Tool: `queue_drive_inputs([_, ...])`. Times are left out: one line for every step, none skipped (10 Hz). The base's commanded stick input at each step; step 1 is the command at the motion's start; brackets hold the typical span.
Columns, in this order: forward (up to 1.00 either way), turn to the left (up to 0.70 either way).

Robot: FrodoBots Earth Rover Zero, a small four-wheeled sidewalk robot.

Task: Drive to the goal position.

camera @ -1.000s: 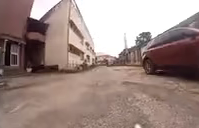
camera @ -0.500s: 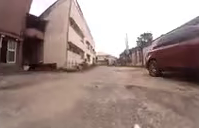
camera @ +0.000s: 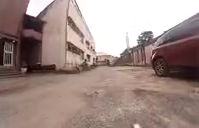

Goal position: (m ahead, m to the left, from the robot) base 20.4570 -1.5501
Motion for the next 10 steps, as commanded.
queue_drive_inputs([1.0,0.0])
queue_drive_inputs([1.0,0.0])
queue_drive_inputs([1.0,0.0])
queue_drive_inputs([1.0,0.0])
queue_drive_inputs([1.0,0.0])
queue_drive_inputs([1.0,0.0])
queue_drive_inputs([1.0,0.0])
queue_drive_inputs([1.0,0.0])
queue_drive_inputs([1.0,0.0])
queue_drive_inputs([1.0,0.0])
